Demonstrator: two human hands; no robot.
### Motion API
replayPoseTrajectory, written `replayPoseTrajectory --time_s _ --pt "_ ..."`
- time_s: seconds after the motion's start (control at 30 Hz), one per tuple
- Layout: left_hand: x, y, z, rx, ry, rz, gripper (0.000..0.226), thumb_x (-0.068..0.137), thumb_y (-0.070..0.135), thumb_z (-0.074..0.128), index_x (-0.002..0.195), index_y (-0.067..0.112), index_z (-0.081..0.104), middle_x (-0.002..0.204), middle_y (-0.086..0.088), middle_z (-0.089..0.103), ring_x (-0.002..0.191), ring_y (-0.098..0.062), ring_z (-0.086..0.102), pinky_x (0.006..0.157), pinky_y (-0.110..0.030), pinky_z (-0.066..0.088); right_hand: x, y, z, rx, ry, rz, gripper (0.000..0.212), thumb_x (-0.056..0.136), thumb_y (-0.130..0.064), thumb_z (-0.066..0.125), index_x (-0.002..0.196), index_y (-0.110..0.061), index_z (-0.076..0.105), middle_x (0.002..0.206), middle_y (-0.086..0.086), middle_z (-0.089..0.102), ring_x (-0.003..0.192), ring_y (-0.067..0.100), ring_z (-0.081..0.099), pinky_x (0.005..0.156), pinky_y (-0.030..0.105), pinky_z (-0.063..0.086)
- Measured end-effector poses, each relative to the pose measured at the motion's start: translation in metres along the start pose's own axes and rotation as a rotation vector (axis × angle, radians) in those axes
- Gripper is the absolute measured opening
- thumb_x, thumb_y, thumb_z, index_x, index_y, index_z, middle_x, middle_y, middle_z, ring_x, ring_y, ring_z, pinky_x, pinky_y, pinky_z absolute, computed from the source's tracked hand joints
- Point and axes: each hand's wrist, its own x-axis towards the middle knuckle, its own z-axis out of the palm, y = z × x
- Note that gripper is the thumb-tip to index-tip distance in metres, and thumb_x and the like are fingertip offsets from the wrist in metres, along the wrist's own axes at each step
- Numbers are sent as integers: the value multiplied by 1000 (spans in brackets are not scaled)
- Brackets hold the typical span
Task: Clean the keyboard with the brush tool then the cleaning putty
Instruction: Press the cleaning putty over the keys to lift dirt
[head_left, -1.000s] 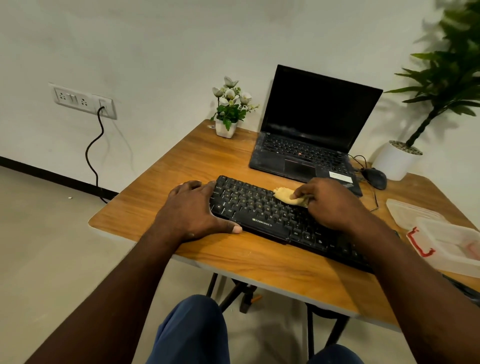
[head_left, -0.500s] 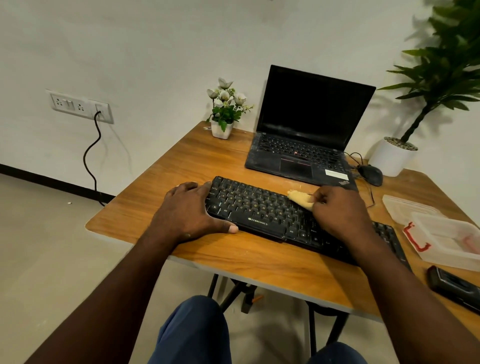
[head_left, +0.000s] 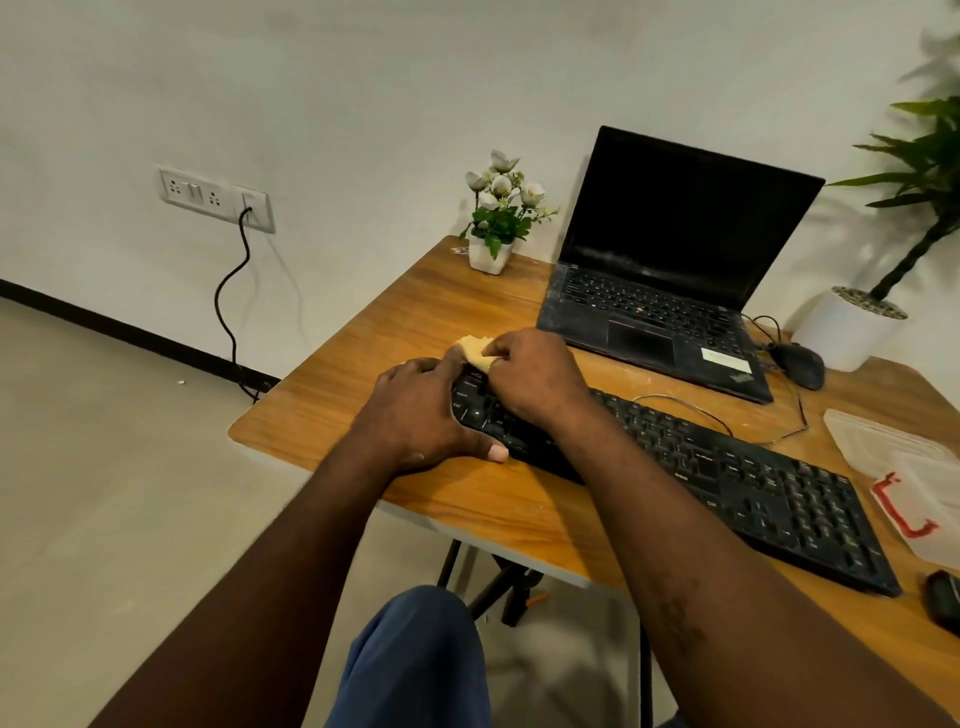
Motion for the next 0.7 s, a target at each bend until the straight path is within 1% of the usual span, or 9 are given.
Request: replayPoseTrajectory --time_s 0.1,0.23,0.3,0.37,0.4,0.47,0.57,0.63,0.7 --pt "4 -6 2 -60 -8 -28 157 45 94 72 163 32 -10 163 -4 38 152 -27 27 124 -46 19 -1 -3 4 -50 -28 -40 36 92 -13 56 123 -13 75 119 7 74 102 22 67 88 37 58" --pt "7 -8 4 -71 -5 -43 162 40 96 71 161 34 -15 161 -6 41 151 -29 30 123 -47 22 -11 -2 5 -121 -33 -107 38 96 -16 52 129 -17 71 118 7 68 103 24 63 83 36 55" --pt "5 -5 1 -66 -17 -40 157 49 86 78 162 31 -16 160 -10 41 149 -31 32 124 -47 22 -18 -2 7 -147 -61 -157 39 99 -20 49 134 -21 67 119 6 61 109 23 58 84 36 51" --pt "2 -1 -3 -61 -12 -37 148 61 71 84 162 29 -16 159 -14 41 147 -33 35 123 -47 24 -26 -5 8 -191 -91 -211 40 102 -24 47 137 -22 64 121 5 57 113 23 54 89 37 50" --pt "1 0 -3 -59 -5 -39 144 66 64 85 163 29 -15 159 -14 41 146 -33 36 122 -47 25 -29 -6 8 -212 -101 -229 39 103 -25 47 137 -21 64 121 5 56 113 22 52 90 38 51" --pt "-1 2 -4 -58 15 -43 138 72 53 86 163 30 -15 157 -15 42 143 -35 39 118 -47 30 -34 -8 4 -240 -124 -253 36 103 -25 47 132 -20 68 118 5 55 109 22 52 86 37 50" --pt "-4 0 -2 -64 71 -46 131 76 44 83 162 37 -16 153 -15 46 139 -37 42 113 -47 37 -41 -10 -1 -239 -195 -327 34 102 -22 50 129 -22 70 111 2 54 103 19 52 79 33 46" --pt "-5 -2 -1 -55 95 -7 129 77 39 81 161 41 -16 151 -12 50 138 -32 43 112 -46 37 -48 -11 -4 -228 -252 -377 35 101 -21 52 132 -23 69 110 -1 52 104 16 51 82 31 46" --pt "-6 -2 -1 -67 97 29 132 72 45 84 160 46 -15 149 -7 54 138 -28 44 113 -45 35 -48 -6 -10 -204 -307 -403 36 101 -20 53 134 -24 67 110 -3 51 104 13 50 86 30 46"
